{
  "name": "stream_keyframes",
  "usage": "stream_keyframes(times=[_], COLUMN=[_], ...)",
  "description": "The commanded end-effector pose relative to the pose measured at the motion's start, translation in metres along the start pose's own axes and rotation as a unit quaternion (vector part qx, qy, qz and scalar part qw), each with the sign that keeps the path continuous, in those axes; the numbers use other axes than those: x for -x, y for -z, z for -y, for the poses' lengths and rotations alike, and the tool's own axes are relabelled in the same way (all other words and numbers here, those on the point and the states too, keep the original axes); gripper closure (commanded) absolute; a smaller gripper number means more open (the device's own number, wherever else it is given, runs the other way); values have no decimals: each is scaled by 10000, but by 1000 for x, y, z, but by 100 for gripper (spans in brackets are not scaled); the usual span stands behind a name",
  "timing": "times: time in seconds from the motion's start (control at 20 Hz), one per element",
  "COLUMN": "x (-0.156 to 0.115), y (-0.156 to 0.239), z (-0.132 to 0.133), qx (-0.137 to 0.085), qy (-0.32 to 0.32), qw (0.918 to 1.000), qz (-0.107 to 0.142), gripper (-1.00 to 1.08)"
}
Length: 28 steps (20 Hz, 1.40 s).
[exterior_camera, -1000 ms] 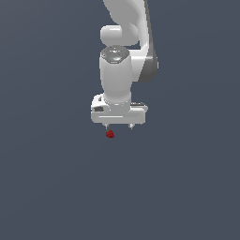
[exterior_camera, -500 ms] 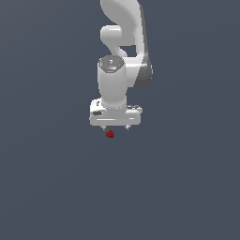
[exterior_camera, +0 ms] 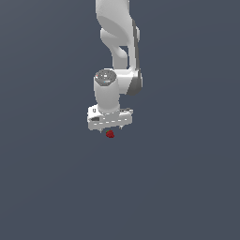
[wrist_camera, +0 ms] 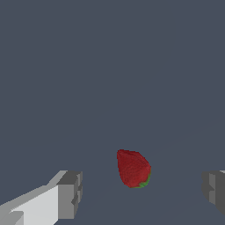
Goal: Pick up the object and move it to a goal position.
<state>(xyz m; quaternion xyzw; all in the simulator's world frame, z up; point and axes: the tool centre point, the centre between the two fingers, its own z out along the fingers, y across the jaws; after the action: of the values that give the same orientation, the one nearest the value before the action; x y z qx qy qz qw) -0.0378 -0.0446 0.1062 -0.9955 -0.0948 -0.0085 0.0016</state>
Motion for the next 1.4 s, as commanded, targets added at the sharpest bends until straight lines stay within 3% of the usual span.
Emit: stream_keyframes(times=[0.0, 0.45, 0.8, 1.35], x=[10, 28, 28, 30], y=[-12, -32, -38, -81], z=[-3, -9, -9, -9], qx=[5, 3, 2, 3], qy=[197, 545, 538, 557], qw=[9998, 9985, 9985, 9984], qz=[28, 85, 88, 87], gripper=[-92, -92, -92, -92])
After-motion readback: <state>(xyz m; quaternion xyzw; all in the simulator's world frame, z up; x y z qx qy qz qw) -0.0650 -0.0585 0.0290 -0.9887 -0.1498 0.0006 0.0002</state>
